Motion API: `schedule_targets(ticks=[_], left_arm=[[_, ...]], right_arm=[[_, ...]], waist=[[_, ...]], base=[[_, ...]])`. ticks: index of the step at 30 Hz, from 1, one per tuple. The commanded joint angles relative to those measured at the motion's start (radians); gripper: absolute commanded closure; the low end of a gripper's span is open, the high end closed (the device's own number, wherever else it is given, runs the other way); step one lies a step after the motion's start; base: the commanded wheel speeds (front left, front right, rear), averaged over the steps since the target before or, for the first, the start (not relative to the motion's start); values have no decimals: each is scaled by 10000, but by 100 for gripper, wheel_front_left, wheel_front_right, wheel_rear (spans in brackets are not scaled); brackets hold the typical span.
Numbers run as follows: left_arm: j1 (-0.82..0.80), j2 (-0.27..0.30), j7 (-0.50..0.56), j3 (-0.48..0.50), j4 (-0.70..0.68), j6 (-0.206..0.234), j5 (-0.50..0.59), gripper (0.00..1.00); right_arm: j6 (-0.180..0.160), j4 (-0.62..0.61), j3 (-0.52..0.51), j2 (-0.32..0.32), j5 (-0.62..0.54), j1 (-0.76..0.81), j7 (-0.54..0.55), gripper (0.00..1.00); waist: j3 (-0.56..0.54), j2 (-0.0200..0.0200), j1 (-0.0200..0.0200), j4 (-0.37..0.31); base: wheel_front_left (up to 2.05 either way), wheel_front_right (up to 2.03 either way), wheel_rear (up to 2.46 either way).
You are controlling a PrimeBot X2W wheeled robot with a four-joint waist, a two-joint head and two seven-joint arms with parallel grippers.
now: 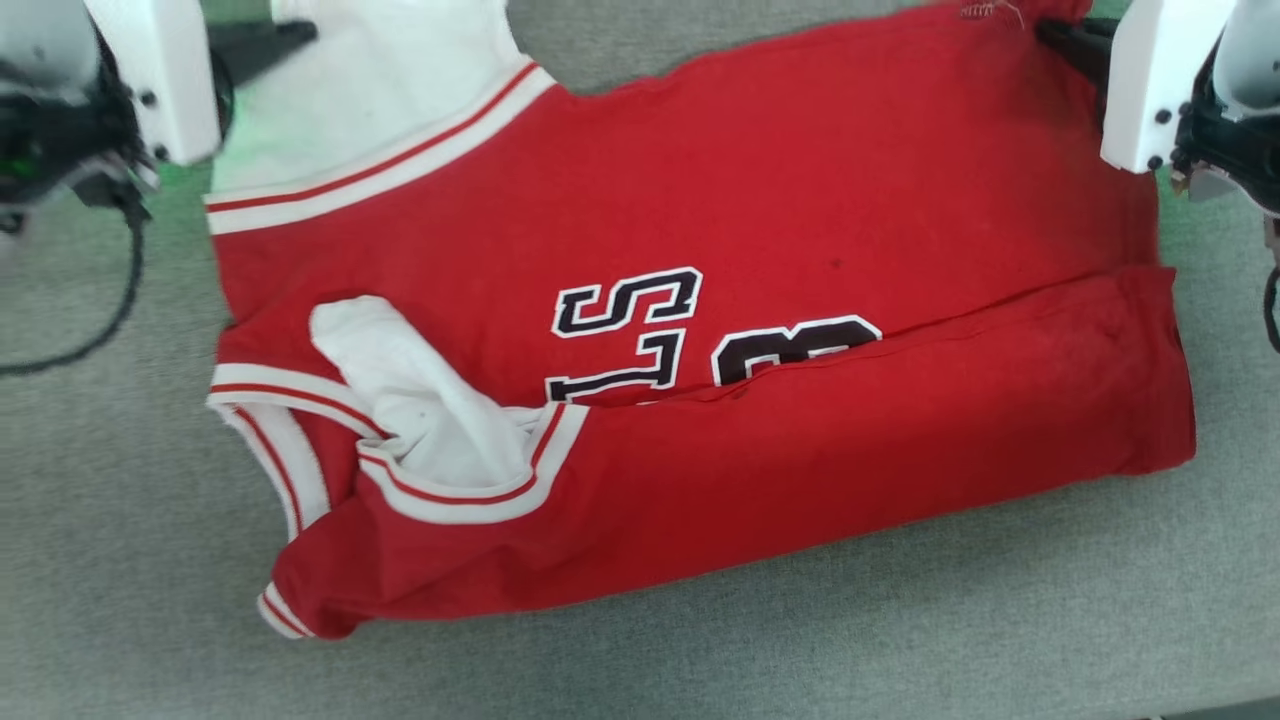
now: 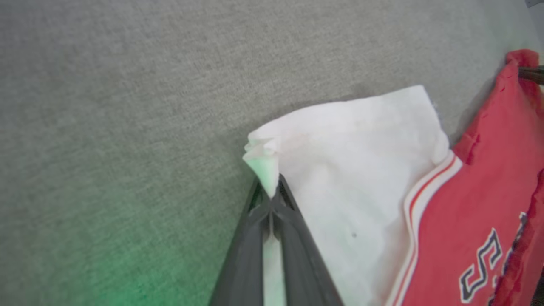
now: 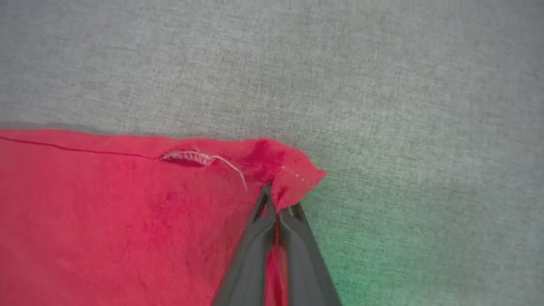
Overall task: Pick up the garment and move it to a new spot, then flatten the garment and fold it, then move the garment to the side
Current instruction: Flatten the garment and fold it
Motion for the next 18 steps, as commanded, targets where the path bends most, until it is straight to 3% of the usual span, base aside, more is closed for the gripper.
schedule_targets(ticks=[1, 9, 18], left_arm=[[284, -65, -69, -84, -52, 26, -82, 100], [1216, 244, -1874, 300, -1527, 24, -443, 100], [3557, 1672, -4178, 329, -4539, 23, -647, 100]], right_arm=[[0, 76, 54, -105, 79, 151, -103, 100], [0, -798, 154, -907, 696, 1179, -1167, 100], [0, -2470, -355, -2109, 1153, 3738, -1953, 100]], waist=[[-192, 0, 0, 134], [-1406, 0, 0, 645], [-2534, 0, 0, 1162]], base=[[0, 0, 0], [0, 0, 0], [0, 0, 0]])
